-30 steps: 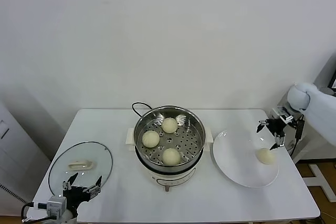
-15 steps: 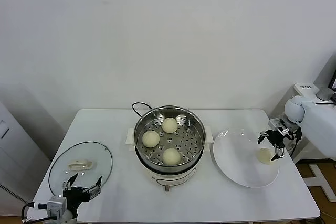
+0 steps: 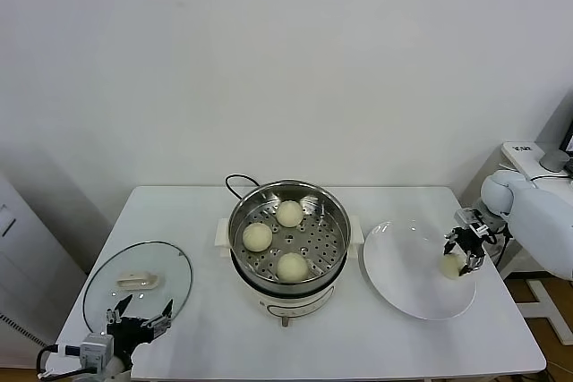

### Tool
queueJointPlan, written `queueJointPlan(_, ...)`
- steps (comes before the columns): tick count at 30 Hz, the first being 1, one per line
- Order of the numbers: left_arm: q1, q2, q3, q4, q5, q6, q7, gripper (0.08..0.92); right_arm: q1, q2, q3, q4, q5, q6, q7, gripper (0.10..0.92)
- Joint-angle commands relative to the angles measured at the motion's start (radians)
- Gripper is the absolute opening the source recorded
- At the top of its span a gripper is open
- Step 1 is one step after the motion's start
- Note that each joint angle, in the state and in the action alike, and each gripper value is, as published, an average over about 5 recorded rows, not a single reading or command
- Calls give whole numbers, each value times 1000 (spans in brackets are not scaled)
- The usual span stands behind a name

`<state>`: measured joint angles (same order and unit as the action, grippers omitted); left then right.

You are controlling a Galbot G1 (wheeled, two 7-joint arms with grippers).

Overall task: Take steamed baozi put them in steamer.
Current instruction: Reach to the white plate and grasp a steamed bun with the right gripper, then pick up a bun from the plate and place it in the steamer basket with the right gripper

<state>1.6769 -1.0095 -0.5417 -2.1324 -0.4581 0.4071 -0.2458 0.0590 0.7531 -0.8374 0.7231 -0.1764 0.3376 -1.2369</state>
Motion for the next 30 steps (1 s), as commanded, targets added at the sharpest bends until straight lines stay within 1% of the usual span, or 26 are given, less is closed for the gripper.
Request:
queueJointPlan(1, -1, 0, -1, -2, 0, 2, 0, 823, -13, 2, 17, -1, -23, -8, -21, 476)
queueJointPlan(6, -3, -4, -1, -5, 0, 5, -1, 823, 7, -17, -9, 21, 11, -23, -43, 450)
queueJointPlan(8, -4, -6, 0, -5, 0, 6, -2, 823, 37, -38, -50, 51, 58, -38, -42, 442)
queueJointPlan(12, -6, -6, 0, -8, 0, 9, -4, 823, 153, -109, -208, 175, 243, -129, -35, 435)
queueJointPlan(18, -6, -3, 2, -16, 1, 16, -8, 823, 503, -177, -533, 391, 519, -283, -11, 433)
queueJointPlan(24, -7, 1, 6, -22, 2, 19, -9, 823, 782, -165, -764, 540, 723, -390, 34, 433)
queueJointPlan(30, -13, 7, 13, -27, 2, 25, -12, 823, 950, -101, -893, 641, 886, -496, 90, 433)
